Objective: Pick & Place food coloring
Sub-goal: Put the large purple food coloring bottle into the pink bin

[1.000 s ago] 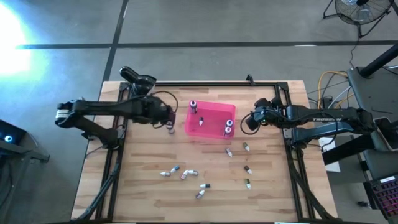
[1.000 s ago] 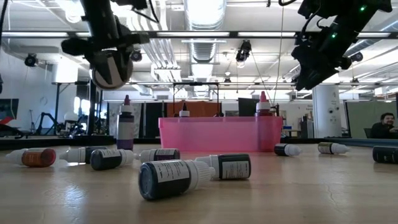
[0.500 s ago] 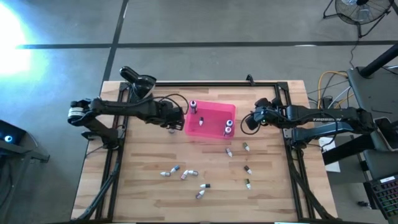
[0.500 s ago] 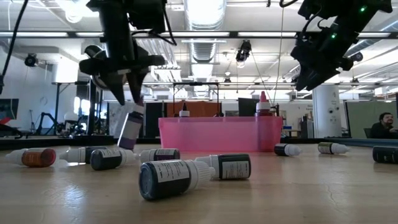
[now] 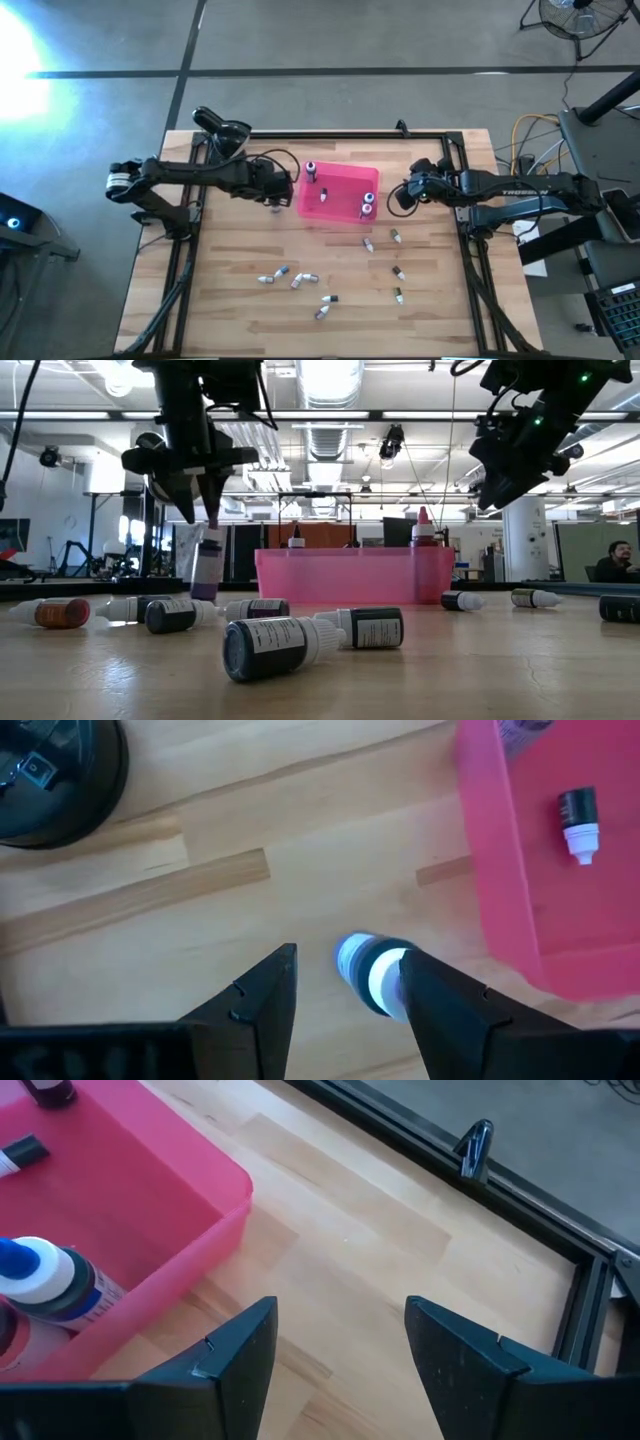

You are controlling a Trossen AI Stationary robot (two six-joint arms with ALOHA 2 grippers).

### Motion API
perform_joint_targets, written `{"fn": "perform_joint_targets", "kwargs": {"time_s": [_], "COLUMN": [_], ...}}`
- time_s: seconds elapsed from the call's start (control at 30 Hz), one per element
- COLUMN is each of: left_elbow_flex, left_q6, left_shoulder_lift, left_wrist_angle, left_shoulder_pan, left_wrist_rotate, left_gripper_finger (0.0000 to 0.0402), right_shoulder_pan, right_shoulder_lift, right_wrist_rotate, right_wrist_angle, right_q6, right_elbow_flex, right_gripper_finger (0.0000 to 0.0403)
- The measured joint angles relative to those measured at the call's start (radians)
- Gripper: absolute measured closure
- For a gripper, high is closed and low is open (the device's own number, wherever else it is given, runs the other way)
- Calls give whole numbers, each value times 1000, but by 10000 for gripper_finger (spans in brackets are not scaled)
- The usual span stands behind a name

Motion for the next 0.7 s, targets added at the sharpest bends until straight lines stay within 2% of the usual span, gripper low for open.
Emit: {"fn": "perform_joint_targets", "kwargs": {"time_s": [0.13, 0.37, 0.7], "left_elbow_flex": [14, 60, 2], "left_q6": [-7, 3, 5], "left_shoulder_lift": [0, 0, 26], "left_wrist_angle": [0, 6, 78], "left_shoulder_pan": [0, 4, 6], "left_wrist_rotate": [-11, -113, 29], "left_gripper_finger": [248, 248, 248], "right_shoulder_pan": [0, 0, 0], "right_shoulder_lift": [0, 0, 0], "right_wrist_rotate": [0, 0, 0], "right_wrist_angle": [1, 1, 2], "right_q6": [1, 5, 23], "right_elbow_flex": [-8, -22, -38], "right_gripper_finger": [189, 189, 189]}}
